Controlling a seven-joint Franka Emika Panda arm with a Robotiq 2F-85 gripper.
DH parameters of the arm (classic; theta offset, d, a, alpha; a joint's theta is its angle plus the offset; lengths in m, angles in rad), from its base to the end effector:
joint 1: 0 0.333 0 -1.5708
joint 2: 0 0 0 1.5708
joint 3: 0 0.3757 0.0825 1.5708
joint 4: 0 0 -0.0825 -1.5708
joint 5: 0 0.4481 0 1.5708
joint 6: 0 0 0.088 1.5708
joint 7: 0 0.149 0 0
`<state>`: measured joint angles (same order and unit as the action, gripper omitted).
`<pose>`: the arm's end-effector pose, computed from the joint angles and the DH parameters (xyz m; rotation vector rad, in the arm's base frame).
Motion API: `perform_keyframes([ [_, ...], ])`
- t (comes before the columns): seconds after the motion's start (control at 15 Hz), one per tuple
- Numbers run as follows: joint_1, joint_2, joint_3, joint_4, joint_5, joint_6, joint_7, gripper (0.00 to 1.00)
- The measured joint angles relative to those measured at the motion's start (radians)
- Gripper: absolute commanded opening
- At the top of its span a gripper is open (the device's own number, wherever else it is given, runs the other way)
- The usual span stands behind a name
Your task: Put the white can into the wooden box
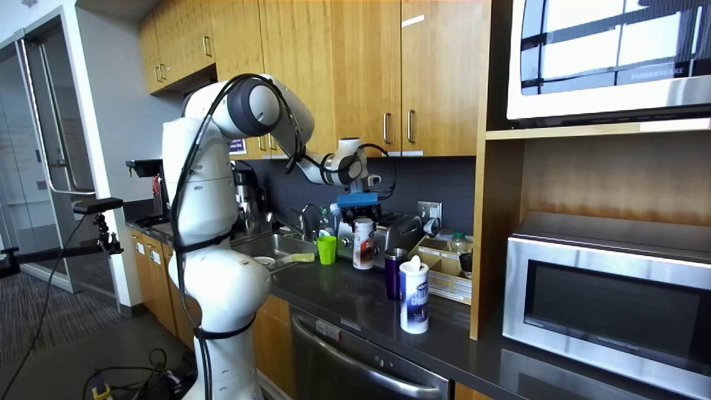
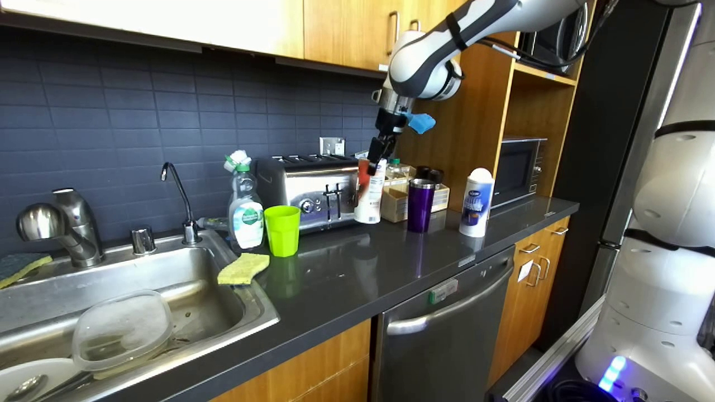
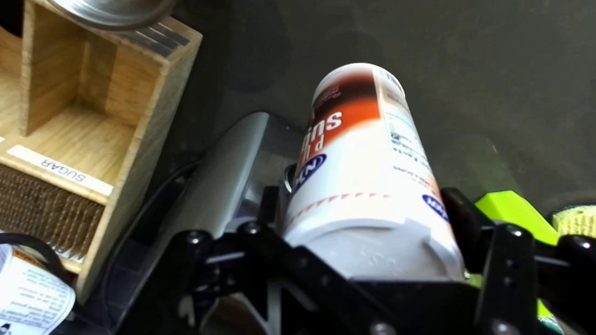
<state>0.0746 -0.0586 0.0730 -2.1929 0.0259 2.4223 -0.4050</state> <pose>0.6032 0.0908 0.4253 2.9776 0.8178 0.4469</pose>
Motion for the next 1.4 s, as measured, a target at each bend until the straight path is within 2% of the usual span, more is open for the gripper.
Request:
perform_keyframes([
  [0.6, -0.007, -0.053, -0.042, -0.018, -0.012, 0.001, -0.001, 0.6],
  [1.4, -0.036, -0.052, -0.071, 0.017, -0.047, 0.021, -0.001, 0.6],
])
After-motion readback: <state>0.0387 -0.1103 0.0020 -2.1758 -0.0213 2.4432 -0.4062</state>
